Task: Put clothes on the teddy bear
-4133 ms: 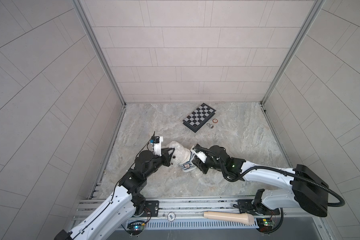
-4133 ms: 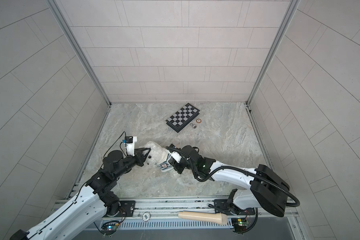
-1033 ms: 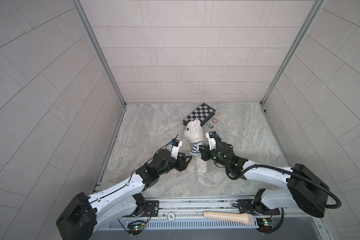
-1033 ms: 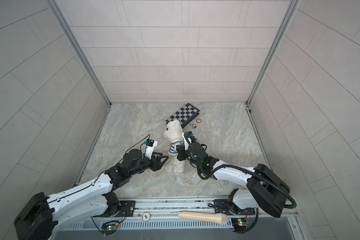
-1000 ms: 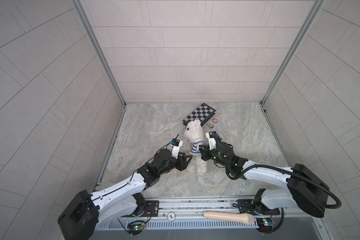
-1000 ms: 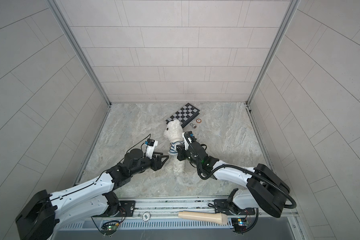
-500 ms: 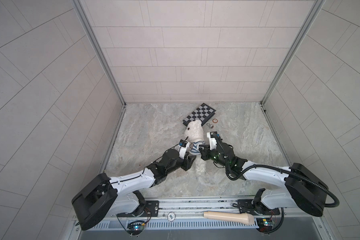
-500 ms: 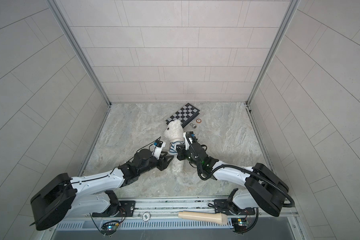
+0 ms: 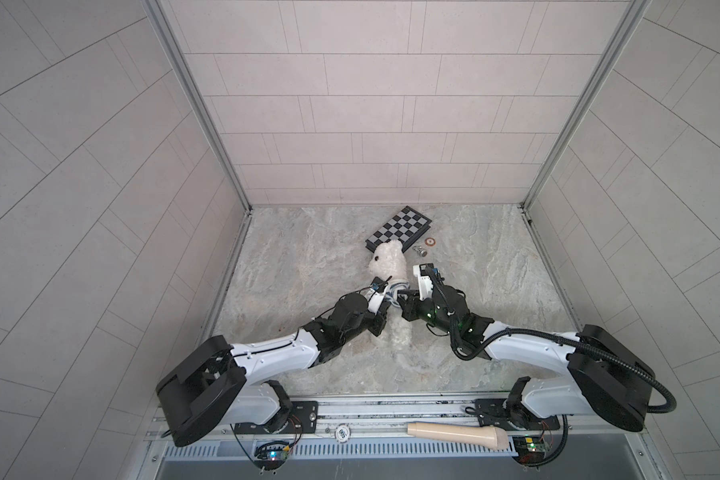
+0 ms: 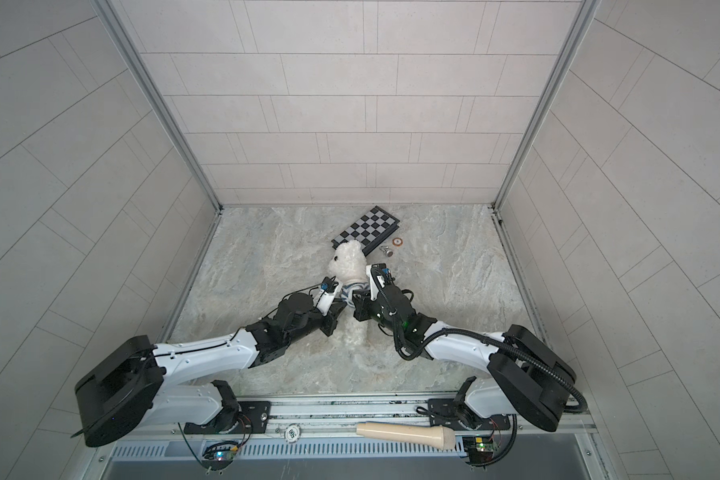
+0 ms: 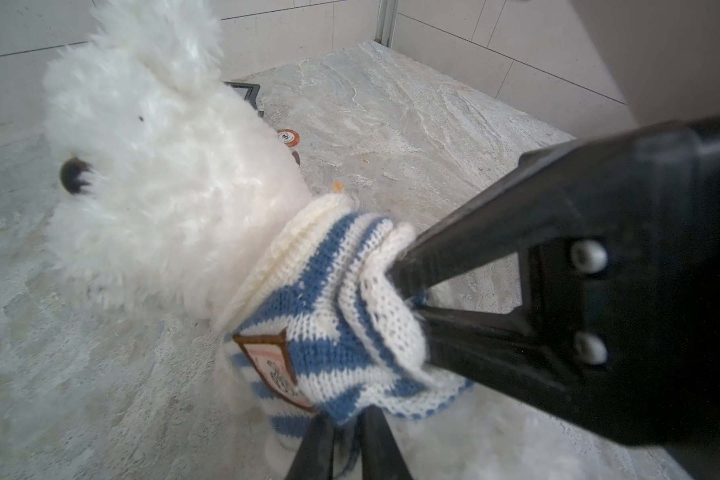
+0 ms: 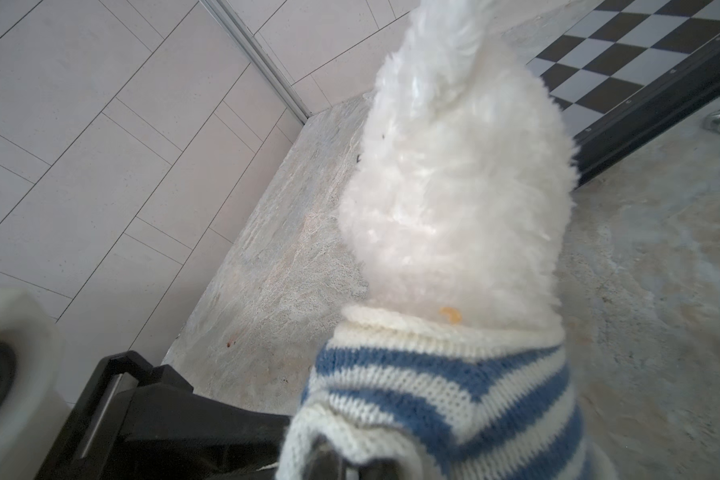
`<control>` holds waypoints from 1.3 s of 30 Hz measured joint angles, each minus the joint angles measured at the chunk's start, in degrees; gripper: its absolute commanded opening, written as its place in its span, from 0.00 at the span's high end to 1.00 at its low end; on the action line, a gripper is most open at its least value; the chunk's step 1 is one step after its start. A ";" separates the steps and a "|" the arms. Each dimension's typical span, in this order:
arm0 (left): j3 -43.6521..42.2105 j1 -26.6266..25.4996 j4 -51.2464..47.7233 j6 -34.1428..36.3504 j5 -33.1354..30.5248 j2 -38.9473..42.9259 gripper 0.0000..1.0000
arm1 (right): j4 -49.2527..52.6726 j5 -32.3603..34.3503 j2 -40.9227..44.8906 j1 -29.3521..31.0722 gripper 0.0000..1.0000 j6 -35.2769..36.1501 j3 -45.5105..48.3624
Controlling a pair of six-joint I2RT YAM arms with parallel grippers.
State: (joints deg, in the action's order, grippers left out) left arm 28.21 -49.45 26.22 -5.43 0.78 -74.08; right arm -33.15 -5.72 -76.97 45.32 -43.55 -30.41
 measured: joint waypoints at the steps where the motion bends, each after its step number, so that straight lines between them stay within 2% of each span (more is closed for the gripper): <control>1: 0.00 -0.15 0.11 -0.09 0.02 -0.13 0.58 | 0.02 -0.02 0.00 0.00 1.00 0.00 0.00; 3: 0.00 -0.22 0.20 0.37 0.04 -0.52 0.61 | 0.04 -0.09 0.02 0.00 1.00 0.00 0.00; 12: 0.04 -0.46 0.57 1.22 -1.44 -1.51 1.00 | 0.04 -0.61 0.09 0.00 1.00 -0.02 0.00; 16: -0.26 -0.59 0.55 0.85 -3.08 -1.40 1.00 | 1.57 -2.71 0.26 -0.04 1.00 1.05 -0.72; 20: -1.20 -0.42 0.46 -0.37 -5.66 -0.79 1.00 | 10.40 -7.45 0.63 -0.11 1.00 4.98 -6.99; 28: -3.93 2.38 3.85 -4.48 -6.91 -0.35 1.00 | 21.51 -12.07 9.14 -1.75 1.00 10.23 -8.15; 39: -4.68 3.61 5.07 -6.36 -6.86 0.50 1.00 | 25.51 -18.97 11.15 -3.65 1.00 9.35 -7.91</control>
State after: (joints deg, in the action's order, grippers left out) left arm 23.53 -45.84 31.29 -11.79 -6.09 -73.58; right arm -7.64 -24.69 -65.82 41.67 -34.20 -38.33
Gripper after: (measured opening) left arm 0.041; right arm 0.061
